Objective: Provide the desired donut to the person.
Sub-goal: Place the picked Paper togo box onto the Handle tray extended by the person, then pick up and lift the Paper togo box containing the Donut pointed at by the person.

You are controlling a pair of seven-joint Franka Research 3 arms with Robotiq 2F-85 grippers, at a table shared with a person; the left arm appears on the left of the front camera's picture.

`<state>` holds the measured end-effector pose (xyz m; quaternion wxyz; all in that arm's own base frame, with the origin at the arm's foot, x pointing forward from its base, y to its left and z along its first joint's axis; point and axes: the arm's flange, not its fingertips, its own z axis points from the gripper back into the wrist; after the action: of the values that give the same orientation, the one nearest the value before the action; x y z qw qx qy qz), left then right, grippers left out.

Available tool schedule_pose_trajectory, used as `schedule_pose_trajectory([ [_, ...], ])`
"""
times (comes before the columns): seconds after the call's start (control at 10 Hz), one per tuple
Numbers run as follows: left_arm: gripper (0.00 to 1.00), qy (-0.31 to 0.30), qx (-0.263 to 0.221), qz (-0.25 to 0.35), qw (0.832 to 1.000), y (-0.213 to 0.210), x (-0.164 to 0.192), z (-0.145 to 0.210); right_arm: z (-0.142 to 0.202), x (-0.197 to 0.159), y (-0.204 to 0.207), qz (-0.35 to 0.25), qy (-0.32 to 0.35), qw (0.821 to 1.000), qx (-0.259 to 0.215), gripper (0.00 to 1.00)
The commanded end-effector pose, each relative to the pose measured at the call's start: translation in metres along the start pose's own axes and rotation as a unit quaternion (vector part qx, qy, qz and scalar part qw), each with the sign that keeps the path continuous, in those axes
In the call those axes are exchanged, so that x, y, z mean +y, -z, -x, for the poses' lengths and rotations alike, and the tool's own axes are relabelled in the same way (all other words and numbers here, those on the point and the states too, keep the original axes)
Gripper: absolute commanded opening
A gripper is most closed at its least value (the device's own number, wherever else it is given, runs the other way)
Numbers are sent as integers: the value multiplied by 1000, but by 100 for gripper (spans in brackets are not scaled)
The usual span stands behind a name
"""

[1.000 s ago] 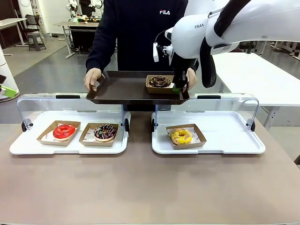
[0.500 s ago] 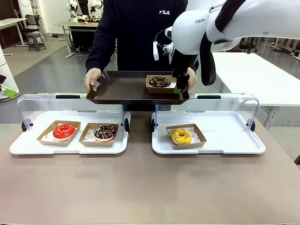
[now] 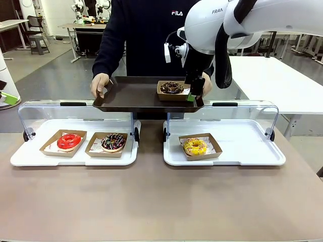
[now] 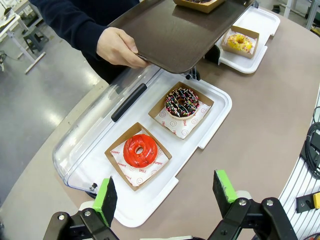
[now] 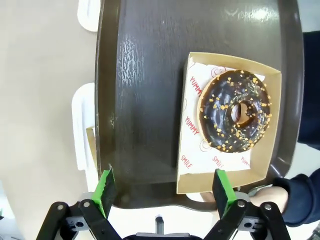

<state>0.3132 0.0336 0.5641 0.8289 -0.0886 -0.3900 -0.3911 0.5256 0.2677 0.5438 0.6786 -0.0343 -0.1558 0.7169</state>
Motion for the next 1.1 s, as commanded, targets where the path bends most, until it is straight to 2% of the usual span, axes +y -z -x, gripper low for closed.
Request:
schedule_pose_trajectory([
  [0.0, 100, -5, -1, 1, 1000, 0, 0, 0, 3, -7, 4, 24, 3, 1000, -5, 100],
  [0.9, 100, -5, -1, 1, 1000, 0, 0, 0, 2, -6, 1, 17, 2, 1000, -5, 100],
  [1.0, 100, -5, -1, 1, 1000, 0, 0, 0, 26, 7, -39, 33, 9, 999, -25, 100],
])
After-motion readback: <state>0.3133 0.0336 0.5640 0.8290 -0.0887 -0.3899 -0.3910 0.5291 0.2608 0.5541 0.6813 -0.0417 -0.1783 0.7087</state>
